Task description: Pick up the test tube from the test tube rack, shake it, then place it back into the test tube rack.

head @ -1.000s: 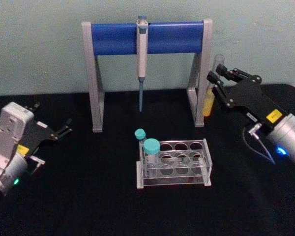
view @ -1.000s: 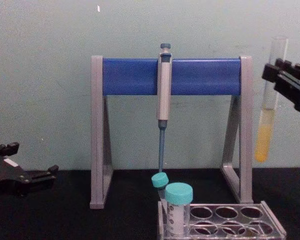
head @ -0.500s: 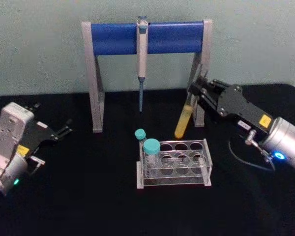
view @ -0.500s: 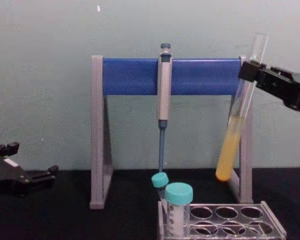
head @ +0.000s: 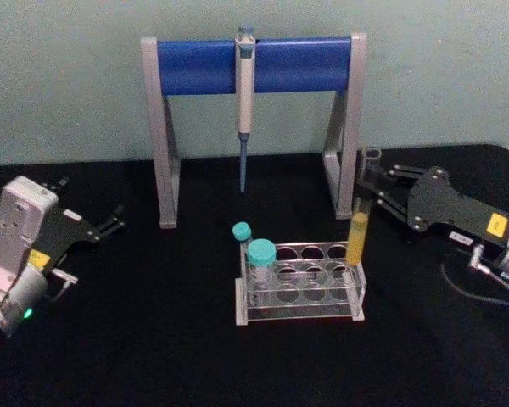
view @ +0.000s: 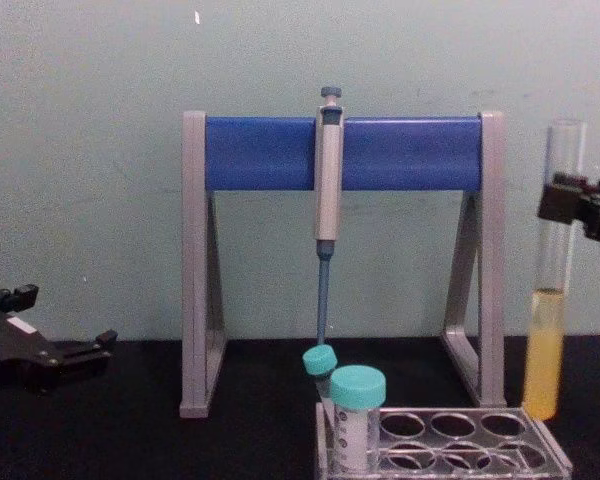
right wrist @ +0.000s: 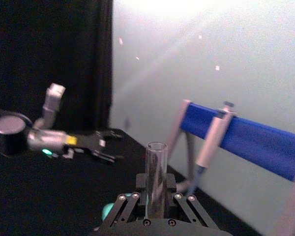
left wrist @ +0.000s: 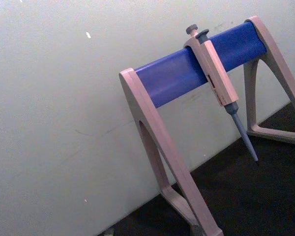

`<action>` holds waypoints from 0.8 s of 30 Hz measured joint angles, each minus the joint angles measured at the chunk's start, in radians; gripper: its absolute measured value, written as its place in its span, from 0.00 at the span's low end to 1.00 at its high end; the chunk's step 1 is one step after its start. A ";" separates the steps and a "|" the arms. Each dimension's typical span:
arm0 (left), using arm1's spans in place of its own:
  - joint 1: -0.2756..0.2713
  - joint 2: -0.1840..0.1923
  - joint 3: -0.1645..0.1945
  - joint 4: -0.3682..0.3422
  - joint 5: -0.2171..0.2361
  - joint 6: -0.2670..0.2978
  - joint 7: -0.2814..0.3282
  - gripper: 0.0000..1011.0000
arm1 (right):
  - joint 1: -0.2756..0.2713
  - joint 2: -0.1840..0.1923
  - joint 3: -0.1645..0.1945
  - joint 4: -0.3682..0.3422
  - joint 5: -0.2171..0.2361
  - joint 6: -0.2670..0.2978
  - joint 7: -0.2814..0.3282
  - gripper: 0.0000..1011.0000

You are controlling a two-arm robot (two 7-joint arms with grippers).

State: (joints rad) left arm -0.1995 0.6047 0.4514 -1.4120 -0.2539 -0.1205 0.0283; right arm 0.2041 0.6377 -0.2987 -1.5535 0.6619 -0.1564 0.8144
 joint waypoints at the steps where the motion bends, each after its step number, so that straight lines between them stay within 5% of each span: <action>1: 0.000 0.000 0.000 0.000 0.000 0.000 0.000 0.99 | -0.002 0.004 0.001 -0.002 -0.011 -0.007 -0.013 0.23; 9: 0.000 0.000 0.000 0.000 0.000 0.000 0.000 0.99 | -0.001 0.007 0.002 -0.008 -0.132 -0.051 -0.150 0.23; 16: 0.000 0.000 0.000 0.000 0.000 0.000 0.000 0.99 | 0.015 -0.058 -0.003 -0.011 -0.236 -0.044 -0.271 0.23; 24: 0.000 0.000 0.000 0.000 0.000 0.000 0.000 0.99 | 0.030 -0.141 -0.006 0.002 -0.225 -0.060 -0.281 0.23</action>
State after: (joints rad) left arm -0.1995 0.6047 0.4514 -1.4119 -0.2539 -0.1206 0.0283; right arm 0.2339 0.4963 -0.3052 -1.5519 0.4371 -0.2167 0.5331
